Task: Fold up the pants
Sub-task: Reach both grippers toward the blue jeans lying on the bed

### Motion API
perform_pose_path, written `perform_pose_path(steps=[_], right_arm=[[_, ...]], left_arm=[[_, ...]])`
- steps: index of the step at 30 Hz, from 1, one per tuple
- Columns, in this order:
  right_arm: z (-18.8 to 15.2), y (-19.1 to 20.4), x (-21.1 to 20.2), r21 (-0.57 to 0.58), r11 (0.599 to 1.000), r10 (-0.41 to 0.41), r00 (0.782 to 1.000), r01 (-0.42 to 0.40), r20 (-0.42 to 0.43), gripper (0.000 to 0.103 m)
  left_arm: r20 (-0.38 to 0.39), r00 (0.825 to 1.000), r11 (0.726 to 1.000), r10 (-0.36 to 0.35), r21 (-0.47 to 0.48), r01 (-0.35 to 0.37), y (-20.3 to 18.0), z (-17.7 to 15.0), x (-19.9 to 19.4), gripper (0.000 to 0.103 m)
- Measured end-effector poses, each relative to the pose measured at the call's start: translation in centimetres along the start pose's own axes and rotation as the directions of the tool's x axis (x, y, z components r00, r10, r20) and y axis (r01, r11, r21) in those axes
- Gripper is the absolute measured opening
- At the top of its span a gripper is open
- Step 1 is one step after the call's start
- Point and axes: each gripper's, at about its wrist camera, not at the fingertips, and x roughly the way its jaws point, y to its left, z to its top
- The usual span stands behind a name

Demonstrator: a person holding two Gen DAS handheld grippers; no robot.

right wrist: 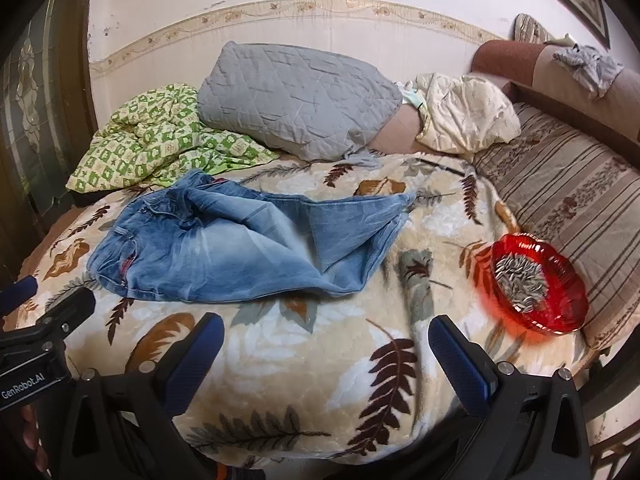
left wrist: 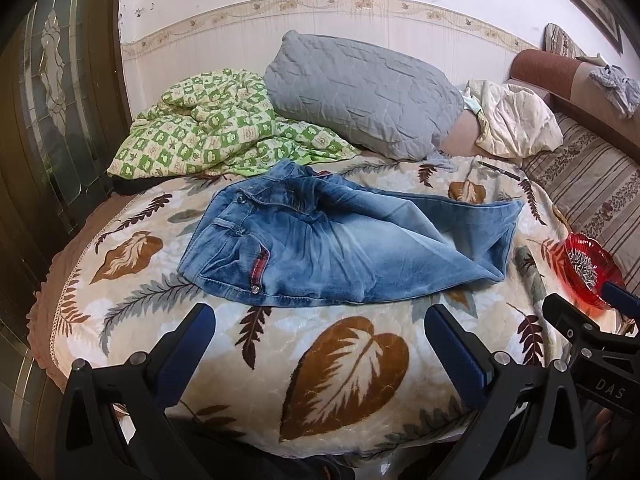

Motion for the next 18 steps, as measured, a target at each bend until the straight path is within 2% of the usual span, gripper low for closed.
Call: perform_pose_path(steps=[5, 12, 15, 18], right_arm=[[-0.2, 0.0, 0.5, 0.003, 1.000, 0.005, 1.000, -0.005, -0.011, 0.103], [-0.2, -1.2, 1.2, 0.024, 0.998, 0.061, 0.998, -0.060, -0.023, 0.103], [0.1, -2.8, 1.7, 0.051, 0.997, 0.067, 0.998, -0.066, -0.016, 0.103], [1.0, -5.1, 2.6, 0.066, 0.995, 0.072, 0.997, -0.070, -0.019, 0.103]], left_arm=[[-0.012, 1.000, 1.000, -0.013, 0.003, 0.013, -0.2, -0.1, 0.6, 0.103], [-0.026, 0.996, 0.996, -0.084, -0.018, 0.083, -1.1, 0.3, 1.8, 0.103], [-0.011, 0.994, 0.993, -0.110, 0.042, 0.110, -2.3, 1.4, 2.6, 0.103], [-0.033, 0.987, 0.983, -0.154, 0.096, 0.157, -3.8, 2.6, 3.8, 0.103]])
